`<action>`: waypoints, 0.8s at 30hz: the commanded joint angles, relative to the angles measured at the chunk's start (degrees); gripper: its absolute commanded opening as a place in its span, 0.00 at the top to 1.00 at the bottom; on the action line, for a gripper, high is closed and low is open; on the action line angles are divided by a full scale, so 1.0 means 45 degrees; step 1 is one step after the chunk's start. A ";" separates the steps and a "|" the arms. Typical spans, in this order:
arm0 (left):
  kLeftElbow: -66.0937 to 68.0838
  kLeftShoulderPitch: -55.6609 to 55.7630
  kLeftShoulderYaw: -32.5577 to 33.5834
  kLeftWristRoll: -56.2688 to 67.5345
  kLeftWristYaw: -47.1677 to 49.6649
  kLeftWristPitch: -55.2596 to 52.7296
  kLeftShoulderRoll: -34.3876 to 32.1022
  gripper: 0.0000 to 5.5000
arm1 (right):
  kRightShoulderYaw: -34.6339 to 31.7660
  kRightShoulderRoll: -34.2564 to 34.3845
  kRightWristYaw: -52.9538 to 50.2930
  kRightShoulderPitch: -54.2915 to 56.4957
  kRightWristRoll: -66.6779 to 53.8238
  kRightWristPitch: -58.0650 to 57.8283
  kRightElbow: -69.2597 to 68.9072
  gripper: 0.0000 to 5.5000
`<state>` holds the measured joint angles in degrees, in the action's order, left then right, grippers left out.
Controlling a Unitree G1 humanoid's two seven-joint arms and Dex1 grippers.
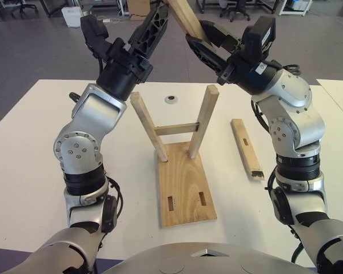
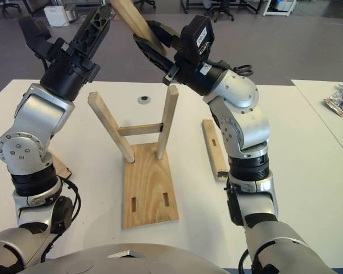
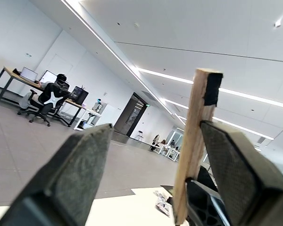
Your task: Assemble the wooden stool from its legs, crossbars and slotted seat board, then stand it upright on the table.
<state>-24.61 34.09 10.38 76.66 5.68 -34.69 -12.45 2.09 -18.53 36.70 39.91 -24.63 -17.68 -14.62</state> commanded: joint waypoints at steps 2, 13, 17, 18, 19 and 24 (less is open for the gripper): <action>-0.0035 0.0609 -0.0235 0.0516 0.0128 -0.0161 0.0165 0.44 | 0.0577 -0.0022 0.0522 -0.0351 -0.0290 -0.0385 -0.0522 0.76; -0.0516 0.0205 -0.0895 0.0164 -0.0746 -0.0488 -0.0211 0.49 | 0.0391 0.0099 -0.0210 -0.0210 -0.0023 -0.0944 0.0073 0.76; -0.0537 -0.0077 -0.1057 -0.0731 -0.0998 -0.0364 -0.0477 0.49 | 0.0473 -0.0058 -0.0275 -0.0076 0.0293 -0.1135 0.0240 0.76; -0.0476 -0.0053 -0.1069 -0.1081 -0.1014 -0.0275 -0.0521 0.49 | 0.0590 -0.0143 -0.0127 -0.0106 0.0352 -0.1111 0.0110 0.76; -0.0427 -0.0033 -0.1069 -0.1364 -0.1010 -0.0212 -0.0524 0.49 | 0.0717 -0.0238 0.0042 -0.0143 0.0436 -0.1037 -0.0003 0.76; -0.0050 -0.0131 -0.1116 -0.3261 -0.0929 -0.0065 -0.0592 0.49 | 0.1100 -0.0586 0.0774 -0.0261 0.0584 -0.0857 -0.0533 0.76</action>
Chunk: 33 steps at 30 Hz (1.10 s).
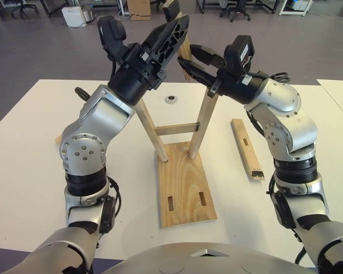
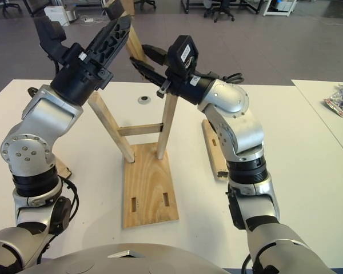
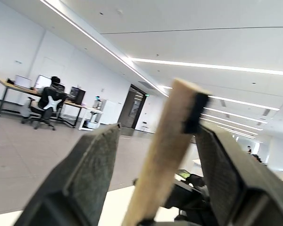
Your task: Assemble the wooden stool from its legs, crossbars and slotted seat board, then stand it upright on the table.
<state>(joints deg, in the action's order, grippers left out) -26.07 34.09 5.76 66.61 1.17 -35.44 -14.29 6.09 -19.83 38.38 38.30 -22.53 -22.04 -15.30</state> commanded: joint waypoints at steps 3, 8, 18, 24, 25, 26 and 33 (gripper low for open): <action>0.0347 -0.0170 0.0044 -0.1293 -0.0104 0.0094 -0.0001 0.59 | 0.0238 -0.0411 0.0444 0.0186 0.0334 0.0203 -0.0382 0.76; 0.0304 -0.0281 0.0087 -0.1338 -0.0187 0.0092 0.0171 0.76 | 0.0060 -0.0303 0.0209 0.0444 0.0549 0.0329 -0.0138 0.76; 0.0699 0.0315 0.1509 -0.1381 0.0271 0.0754 0.0159 0.93 | -0.0473 0.0152 -0.0160 0.0781 0.0081 0.0003 0.0058 0.66; 0.0745 -0.0509 0.5341 -0.3501 0.2594 0.1704 -0.2014 0.93 | -0.3096 0.0799 -0.3731 0.2090 0.0484 0.0515 0.1759 0.58; 0.0727 -0.1492 0.5925 -0.4150 0.3189 0.1500 -0.2205 0.93 | -0.3555 0.0549 -0.4365 0.2044 0.0881 0.0732 0.2143 0.58; 0.0760 -0.2613 0.6312 -0.4765 0.3677 0.1315 -0.2118 0.93 | -0.3969 0.0280 -0.4825 0.1930 0.1185 0.0914 0.2510 0.58; 0.4501 -0.7081 0.6325 -0.8856 0.2220 0.3259 -0.2431 0.93 | -0.4412 -0.0163 -0.5406 0.1362 0.1685 0.1217 0.2973 0.58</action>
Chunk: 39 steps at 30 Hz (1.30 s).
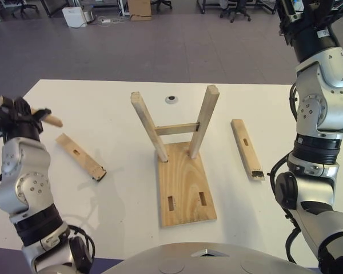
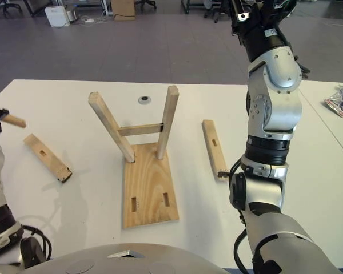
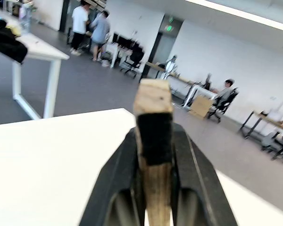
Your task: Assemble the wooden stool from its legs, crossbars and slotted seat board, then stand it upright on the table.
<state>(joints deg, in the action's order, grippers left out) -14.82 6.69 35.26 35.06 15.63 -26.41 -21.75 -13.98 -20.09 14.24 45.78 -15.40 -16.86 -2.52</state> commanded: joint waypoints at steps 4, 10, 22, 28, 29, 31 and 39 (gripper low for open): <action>0.4980 -0.1219 -0.0929 -0.3751 -0.2081 0.2798 -0.1402 0.93 | 0.0106 -0.0101 -0.0070 -0.0343 0.0076 0.0047 0.0117 0.58; 0.9993 0.1376 -0.2318 -0.4679 -0.4293 0.6278 -0.1025 0.93 | 0.0173 -0.0072 -0.0118 -0.0440 0.0067 0.0060 0.0077 0.58; 0.9948 0.2009 -0.2870 -0.4084 -0.6257 0.7675 -0.0228 0.93 | 0.0290 0.0017 -0.0201 -0.0718 0.0087 0.0030 0.0201 0.58; 0.4927 -0.0073 -0.2088 -0.2636 -0.7408 0.6306 -0.0985 0.93 | 0.0310 0.0078 -0.0375 -0.1164 0.0054 -0.0173 -0.0256 0.58; 0.4048 -0.0246 -0.2012 -0.2052 -0.7544 0.5981 -0.0846 0.93 | 0.0323 0.0098 -0.0397 -0.1227 0.0043 -0.0220 -0.0344 0.58; 0.2403 -0.0688 -0.2123 -0.1203 -0.7652 0.5386 -0.0477 0.93 | 0.0353 0.0151 -0.0444 -0.1350 0.0025 -0.0297 -0.0492 0.58; 0.2046 -0.1889 -0.2252 -0.1335 -0.8017 0.5176 -0.0133 0.93 | 0.0640 0.0074 -0.0433 -0.1391 0.0147 -0.0185 -0.0632 0.58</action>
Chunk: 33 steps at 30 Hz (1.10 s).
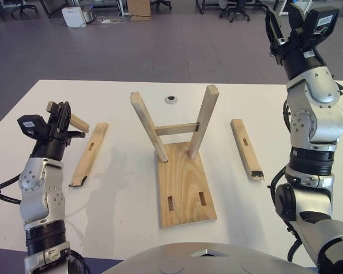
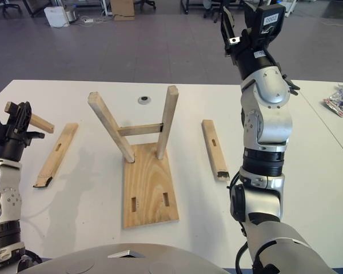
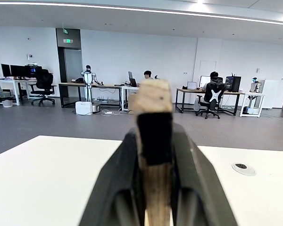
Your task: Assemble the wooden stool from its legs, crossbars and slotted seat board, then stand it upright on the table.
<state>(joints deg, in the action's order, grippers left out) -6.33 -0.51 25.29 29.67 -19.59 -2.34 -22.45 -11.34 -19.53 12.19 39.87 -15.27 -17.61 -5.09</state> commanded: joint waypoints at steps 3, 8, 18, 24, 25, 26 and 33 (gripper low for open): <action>0.0651 -0.0405 -0.0062 -0.0112 -0.0545 -0.0031 0.0040 0.93 | 0.0109 -0.0043 0.0029 -0.0012 0.0106 0.0037 -0.0002 0.58; 0.1883 -0.0059 -0.0244 -0.0424 -0.1223 0.0378 -0.0042 0.93 | 0.0270 0.0067 -0.0018 0.0047 0.0093 0.0022 -0.0247 0.58; 0.3901 0.0899 -0.0119 -0.0867 -0.2128 0.1064 -0.0767 0.93 | 0.0290 0.0213 -0.0204 0.0080 0.0046 -0.0032 -0.0351 0.58; 0.4123 0.0570 -0.0236 -0.1009 -0.2164 0.1085 -0.0536 0.93 | 0.0289 0.0284 -0.0251 0.0107 0.0059 0.0020 -0.0322 0.58; 0.4192 0.0510 -0.0257 -0.1050 -0.2168 0.1116 -0.0492 0.93 | 0.0286 0.0292 -0.0257 0.0102 0.0056 0.0034 -0.0322 0.58; 0.4339 0.0458 -0.0283 -0.1131 -0.2198 0.1180 -0.0502 0.93 | 0.0281 0.0296 -0.0259 0.0098 0.0049 0.0044 -0.0322 0.58; 0.5842 0.0747 -0.0225 -0.1369 -0.2375 0.1759 -0.0851 0.93 | 0.0296 0.0301 -0.0249 0.0115 0.0022 0.0084 -0.0281 0.58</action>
<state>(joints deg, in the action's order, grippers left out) 17.96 3.24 24.48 24.62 -30.41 6.35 -25.66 -10.09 -18.23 11.06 39.87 -15.30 -17.23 -5.68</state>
